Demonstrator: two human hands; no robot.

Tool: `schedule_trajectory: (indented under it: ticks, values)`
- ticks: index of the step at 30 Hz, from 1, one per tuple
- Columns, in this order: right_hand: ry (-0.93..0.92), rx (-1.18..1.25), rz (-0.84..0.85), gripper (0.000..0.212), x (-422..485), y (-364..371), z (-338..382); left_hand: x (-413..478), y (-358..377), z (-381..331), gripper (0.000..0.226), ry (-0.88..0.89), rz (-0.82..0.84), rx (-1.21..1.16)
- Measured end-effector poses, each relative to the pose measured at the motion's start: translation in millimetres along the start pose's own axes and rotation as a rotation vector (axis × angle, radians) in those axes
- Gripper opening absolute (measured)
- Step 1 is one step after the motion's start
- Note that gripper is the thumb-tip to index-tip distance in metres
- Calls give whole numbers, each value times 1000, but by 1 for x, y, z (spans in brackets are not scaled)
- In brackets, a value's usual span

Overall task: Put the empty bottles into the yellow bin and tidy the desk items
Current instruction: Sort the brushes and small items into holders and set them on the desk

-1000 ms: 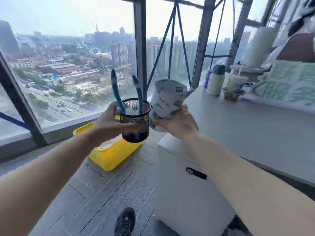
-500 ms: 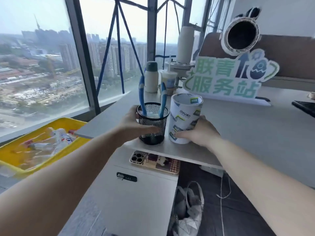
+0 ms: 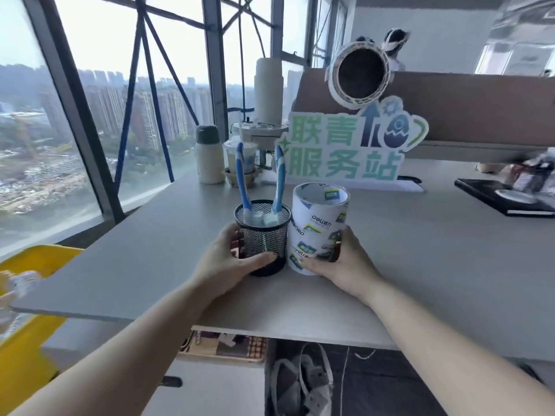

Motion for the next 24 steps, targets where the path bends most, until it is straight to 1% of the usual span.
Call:
schedule_trajectory:
  ticks: [2, 5, 7, 9, 12, 15, 20, 24]
  values:
    - [16, 11, -6, 77, 3, 1, -5, 1, 2, 1, 85, 4, 2, 27]
    - [29, -2, -33, 71, 4, -2, -10, 7, 6, 4, 83, -3, 2, 43]
    - [10, -30, -33, 74, 9, -11, -14, 15, 12, 2, 82, 9, 16, 62]
    - [-9, -39, 2, 79, 16, -22, -21, 24, 23, -4, 81, 24, 42, 83]
    - [2, -7, 39, 87, 32, -51, -45, 47, 57, -13, 77, 56, 104, 87]
    - [18, -25, 20, 93, 44, -85, -68, 68, 100, -26, 83, 88, 158, 93]
    - [70, -16, -36, 88, 48, -139, -100, 91, 163, -45, 68, 108, 160, 70]
    - [108, -14, -69, 87, 42, -172, -124, 95, 208, -51, 69, 80, 203, 1]
Point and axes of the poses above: each hand's wrist, its own x-axis towards the middle knuckle, its own y-axis out of the palm, z = x × y, the point moved 7 cm from there along x, towards the middle knuckle, and after that the axes turned 1 degree about -z, right-handed, at the moved point
